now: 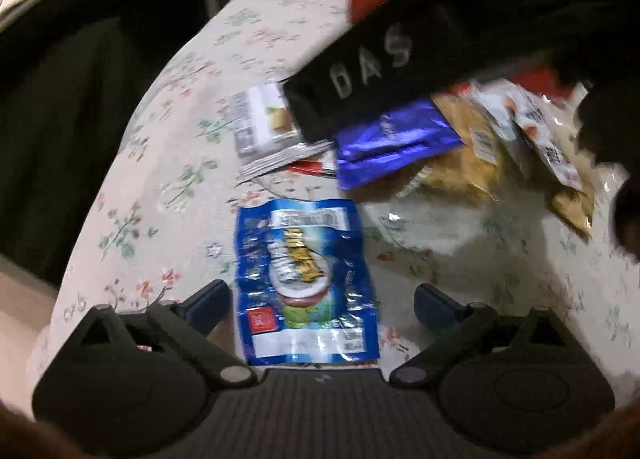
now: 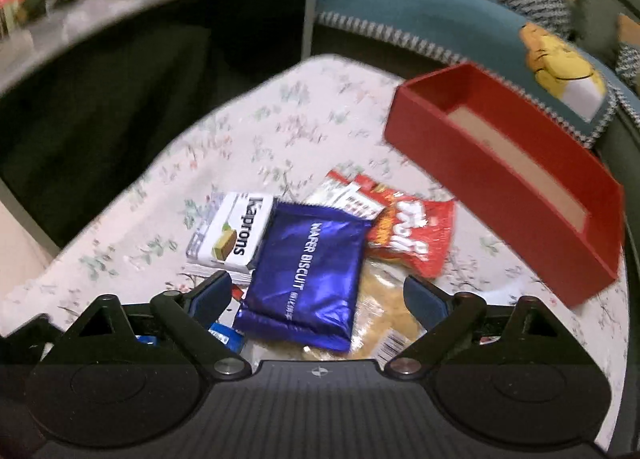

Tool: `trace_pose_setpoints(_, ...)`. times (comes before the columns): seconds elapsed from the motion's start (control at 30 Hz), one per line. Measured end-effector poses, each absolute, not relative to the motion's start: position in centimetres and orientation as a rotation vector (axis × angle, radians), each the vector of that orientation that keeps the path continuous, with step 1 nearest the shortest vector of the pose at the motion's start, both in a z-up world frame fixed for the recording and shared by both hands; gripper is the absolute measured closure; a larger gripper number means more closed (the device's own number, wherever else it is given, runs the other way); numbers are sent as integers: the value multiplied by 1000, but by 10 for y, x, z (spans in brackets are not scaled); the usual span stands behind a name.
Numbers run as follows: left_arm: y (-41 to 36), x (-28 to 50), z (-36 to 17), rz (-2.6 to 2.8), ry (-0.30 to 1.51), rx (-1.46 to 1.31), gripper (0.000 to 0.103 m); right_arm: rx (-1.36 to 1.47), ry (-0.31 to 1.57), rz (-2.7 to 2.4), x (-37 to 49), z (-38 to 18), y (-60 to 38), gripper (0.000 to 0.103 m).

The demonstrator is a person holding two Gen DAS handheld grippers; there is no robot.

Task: Organize snacks
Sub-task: 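Lower left gripper toward blue-and-white snack pack while right gripper grasps blue wafer biscuit pack, then grasp blue-and-white snack pack with left gripper while right gripper lifts wafer biscuit pack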

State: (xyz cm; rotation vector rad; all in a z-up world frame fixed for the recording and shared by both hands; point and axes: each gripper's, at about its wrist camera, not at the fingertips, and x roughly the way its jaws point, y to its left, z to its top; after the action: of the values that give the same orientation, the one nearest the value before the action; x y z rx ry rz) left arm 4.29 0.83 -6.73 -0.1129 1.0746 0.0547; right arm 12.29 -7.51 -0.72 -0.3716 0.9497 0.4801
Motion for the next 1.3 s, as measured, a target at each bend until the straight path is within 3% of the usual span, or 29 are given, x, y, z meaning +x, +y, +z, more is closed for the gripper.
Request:
trace_pose_setpoints(0.17,10,42,-67,45,1072,-90,1,-277,1076,495,147,-23,-81,48)
trace_pose_setpoints(0.27,18,39,-63,48,1061,-133,9,-271,1072,492,147,-22,-93,66)
trace_pose_setpoints(0.3,20,39,-62,53,1057,-142,10,-267,1077,488,147,-21,-98,76)
trace_pose_setpoints(0.4,22,39,-61,60,1057,-151,14,-263,1085,499,145,-19,-110,85)
trace_pose_setpoints(0.47,27,40,-60,57,1058,-185,14,-232,1088,496,143,-15,-116,82)
trace_pose_setpoints(0.5,28,40,-60,55,1059,-193,14,-221,1094,499,146,-15,-115,73)
trace_pose_setpoints(0.6,26,39,-63,47,1056,-181,12,-221,1056,502,149,-7,-101,24)
trace_pose_setpoints(0.63,25,39,-63,43,1055,-180,10,-234,1039,501,148,-4,-94,18)
trace_pose_setpoints(0.87,22,35,-63,29,1054,-167,8,-347,1144,479,155,-38,-49,26)
trace_pose_setpoints(0.97,23,35,-63,27,1052,-176,7,-242,1181,496,165,-47,-56,28)
trace_pose_setpoints(1.23,31,34,-62,24,1055,-233,7,-216,1176,531,143,-29,-91,69)
trace_pose_setpoints(1.3,34,33,-62,19,1054,-253,7,-227,1170,542,135,-23,-99,73)
